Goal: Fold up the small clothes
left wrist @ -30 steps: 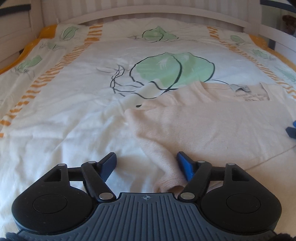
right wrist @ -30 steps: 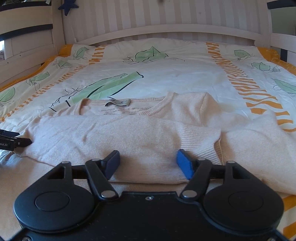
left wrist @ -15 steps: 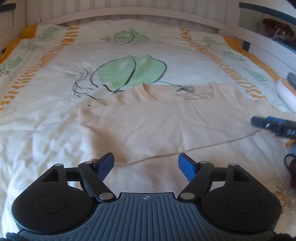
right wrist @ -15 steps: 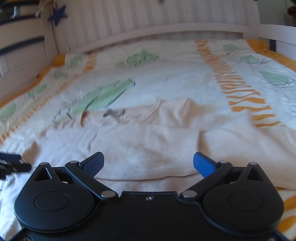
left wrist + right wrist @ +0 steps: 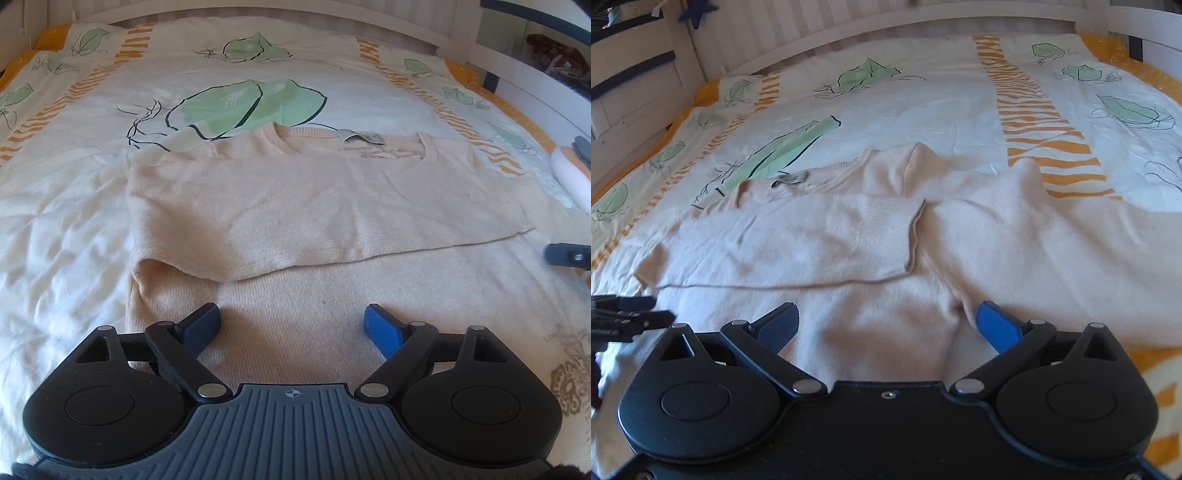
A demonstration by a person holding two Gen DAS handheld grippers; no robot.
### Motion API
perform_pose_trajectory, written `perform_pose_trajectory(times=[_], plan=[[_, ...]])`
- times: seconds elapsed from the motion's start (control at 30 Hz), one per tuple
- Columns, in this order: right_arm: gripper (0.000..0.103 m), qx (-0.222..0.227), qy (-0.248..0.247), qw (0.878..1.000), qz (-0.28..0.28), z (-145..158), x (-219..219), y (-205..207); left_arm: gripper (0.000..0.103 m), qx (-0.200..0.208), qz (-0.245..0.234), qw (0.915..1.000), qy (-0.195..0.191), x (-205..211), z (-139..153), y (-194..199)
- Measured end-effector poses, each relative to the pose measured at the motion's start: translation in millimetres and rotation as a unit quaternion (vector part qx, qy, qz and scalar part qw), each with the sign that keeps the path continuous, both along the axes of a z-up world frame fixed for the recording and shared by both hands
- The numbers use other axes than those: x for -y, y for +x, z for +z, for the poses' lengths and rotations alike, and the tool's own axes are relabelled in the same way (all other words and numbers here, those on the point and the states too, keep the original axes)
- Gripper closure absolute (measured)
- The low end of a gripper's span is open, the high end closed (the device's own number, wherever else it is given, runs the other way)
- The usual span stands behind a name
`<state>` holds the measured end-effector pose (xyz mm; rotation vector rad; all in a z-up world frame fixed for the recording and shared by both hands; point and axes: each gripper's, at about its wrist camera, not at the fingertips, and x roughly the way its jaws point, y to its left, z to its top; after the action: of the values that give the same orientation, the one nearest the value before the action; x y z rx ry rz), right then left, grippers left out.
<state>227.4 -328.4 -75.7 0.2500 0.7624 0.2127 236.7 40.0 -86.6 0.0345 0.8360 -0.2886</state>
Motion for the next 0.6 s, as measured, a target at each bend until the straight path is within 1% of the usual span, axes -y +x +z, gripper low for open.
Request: perform_pose_trajectory(times=[0.03,0.07,0.13,0.2,0.23,0.33,0.4,0.5,0.6], plan=[[0.001,0.007,0.021,1.0,-0.022,4,9,-8,0.015,0.001,0.001,1.0,0.002,1,0,0],[0.001,0.02,0.042,0.997,-0.056,10,23,-17,0.014,0.002,0.002,1.0,0.003,2,-1,0],[0.001,0.039,0.068,0.99,-0.12,21,47,-32,0.013,0.004,0.004,1.0,0.003,2,-2,0],[0.001,0.062,0.085,0.976,-0.193,34,76,-48,0.012,0.007,0.004,1.0,0.003,2,-3,-1],[0.001,0.072,0.087,0.969,-0.219,40,88,-56,0.012,0.008,0.003,1.0,0.003,2,-3,-1],[0.001,0.093,0.077,0.947,-0.297,55,129,-75,0.011,0.008,0.003,1.0,0.003,2,-3,0],[0.001,0.087,0.071,0.936,-0.333,59,153,-81,0.01,0.008,0.004,1.0,0.003,2,-3,0],[0.001,0.061,0.079,0.92,-0.38,54,189,-85,0.009,0.008,0.004,0.9999,0.004,2,-4,0],[0.001,0.029,0.098,0.91,-0.402,40,216,-83,0.008,0.008,0.004,1.0,0.004,2,-4,0]])
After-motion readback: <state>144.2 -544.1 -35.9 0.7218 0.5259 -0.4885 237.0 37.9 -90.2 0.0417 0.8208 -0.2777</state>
